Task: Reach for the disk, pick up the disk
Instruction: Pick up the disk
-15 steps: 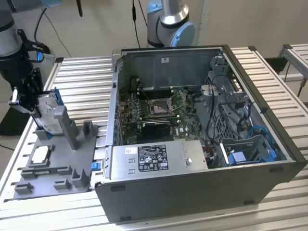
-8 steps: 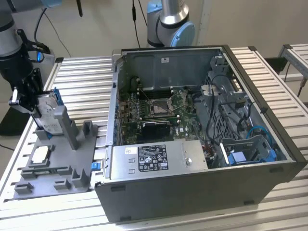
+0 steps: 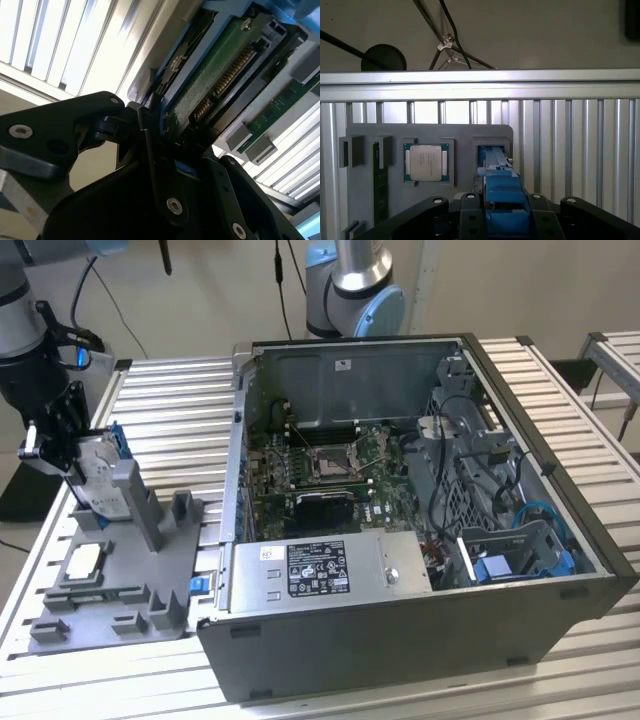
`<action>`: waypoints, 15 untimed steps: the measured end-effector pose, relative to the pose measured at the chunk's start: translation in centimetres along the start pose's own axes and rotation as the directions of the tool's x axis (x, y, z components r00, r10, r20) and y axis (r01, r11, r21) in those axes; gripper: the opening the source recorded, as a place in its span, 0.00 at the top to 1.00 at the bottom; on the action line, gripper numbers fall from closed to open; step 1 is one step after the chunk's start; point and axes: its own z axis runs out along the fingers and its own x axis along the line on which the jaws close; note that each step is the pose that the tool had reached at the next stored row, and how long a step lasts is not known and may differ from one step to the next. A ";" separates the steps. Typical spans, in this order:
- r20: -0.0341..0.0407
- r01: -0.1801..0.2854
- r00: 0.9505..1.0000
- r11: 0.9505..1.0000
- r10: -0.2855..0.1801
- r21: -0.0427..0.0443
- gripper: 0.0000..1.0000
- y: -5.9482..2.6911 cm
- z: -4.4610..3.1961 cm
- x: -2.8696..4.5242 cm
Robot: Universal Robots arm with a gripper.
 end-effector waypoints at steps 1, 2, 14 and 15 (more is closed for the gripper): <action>0.000 0.000 1.000 1.000 0.000 0.000 1.00 0.00 0.00 0.00; 0.000 0.000 1.000 1.000 0.000 0.000 1.00 0.00 0.00 0.00; 0.000 0.000 1.000 1.000 0.000 0.000 1.00 0.01 -0.25 0.00; 0.000 0.000 1.000 1.000 0.000 0.000 1.00 0.01 -0.37 0.00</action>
